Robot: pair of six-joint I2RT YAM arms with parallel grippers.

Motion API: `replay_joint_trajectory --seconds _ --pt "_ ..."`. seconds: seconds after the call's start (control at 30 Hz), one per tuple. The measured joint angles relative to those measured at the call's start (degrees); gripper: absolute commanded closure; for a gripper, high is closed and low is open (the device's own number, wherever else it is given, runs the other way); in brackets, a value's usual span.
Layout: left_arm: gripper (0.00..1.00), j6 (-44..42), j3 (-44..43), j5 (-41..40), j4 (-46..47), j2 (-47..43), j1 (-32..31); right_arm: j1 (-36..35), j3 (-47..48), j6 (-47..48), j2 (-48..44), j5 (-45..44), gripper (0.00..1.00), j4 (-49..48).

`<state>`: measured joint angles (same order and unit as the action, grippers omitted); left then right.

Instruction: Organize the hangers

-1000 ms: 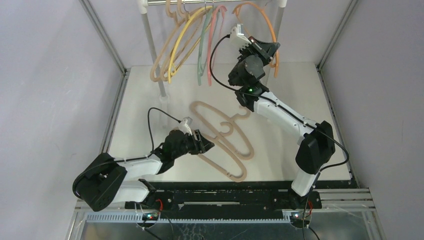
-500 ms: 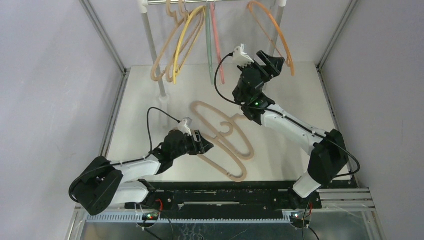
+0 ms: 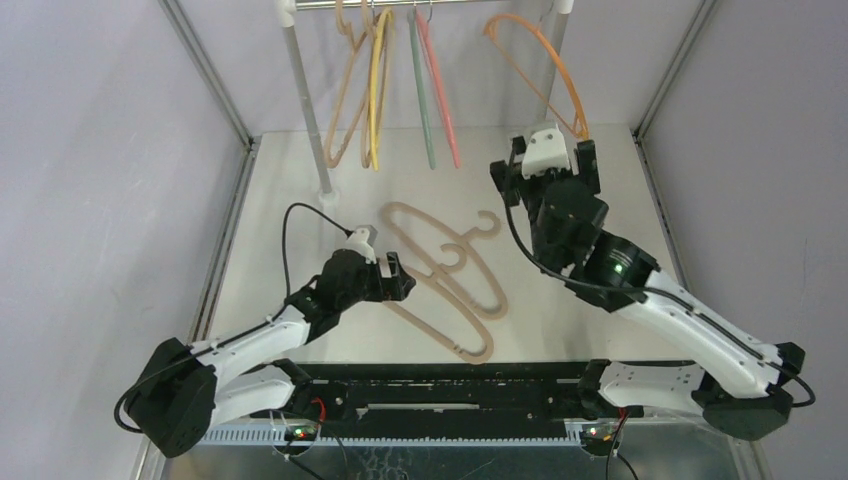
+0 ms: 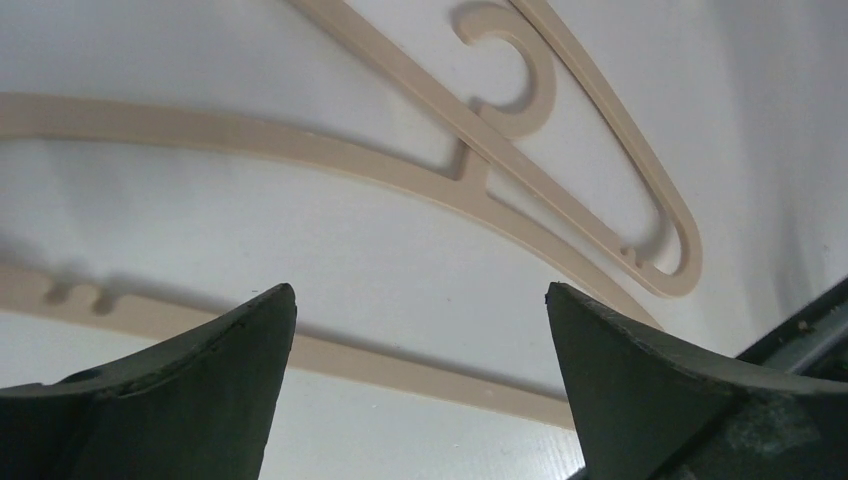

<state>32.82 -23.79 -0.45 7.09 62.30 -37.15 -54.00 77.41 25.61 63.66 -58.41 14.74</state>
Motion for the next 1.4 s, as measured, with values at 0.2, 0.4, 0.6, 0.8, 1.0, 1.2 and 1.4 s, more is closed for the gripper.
replay_joint_trajectory --seconds 0.2,0.4,0.6,0.8,1.0,1.2,1.4 --pt "0.04 -2.6 -4.5 -4.1 -8.7 -4.0 2.1 -5.4 -3.4 -11.9 -5.3 4.7 0.00 10.2" --pt "0.08 -6.6 -14.4 -11.5 -22.3 -10.0 3.6 -8.9 -9.5 -20.0 -8.0 7.3 0.01 16.4" --pt "0.19 -7.9 -22.3 -14.6 -30.2 -15.6 13.7 -10.1 -13.5 -26.0 -9.9 9.1 0.04 19.6" --pt "0.83 -8.0 -28.2 -13.9 -33.7 -16.1 19.9 -11.8 -15.9 -30.0 -10.4 9.4 0.05 21.2" --pt "1.00 -8.8 -39.7 -11.3 -32.7 -10.8 19.9 -12.1 -18.5 -32.1 -15.2 8.4 0.05 22.0" --pt "1.00 -8.3 -46.7 -10.8 -26.1 -5.7 19.9 -12.0 -19.7 -33.6 -19.4 7.3 0.05 22.5" --pt "1.00 -6.9 -48.3 -7.6 -11.4 1.4 19.9 -11.9 -19.7 -33.7 -19.8 7.0 0.05 22.6"
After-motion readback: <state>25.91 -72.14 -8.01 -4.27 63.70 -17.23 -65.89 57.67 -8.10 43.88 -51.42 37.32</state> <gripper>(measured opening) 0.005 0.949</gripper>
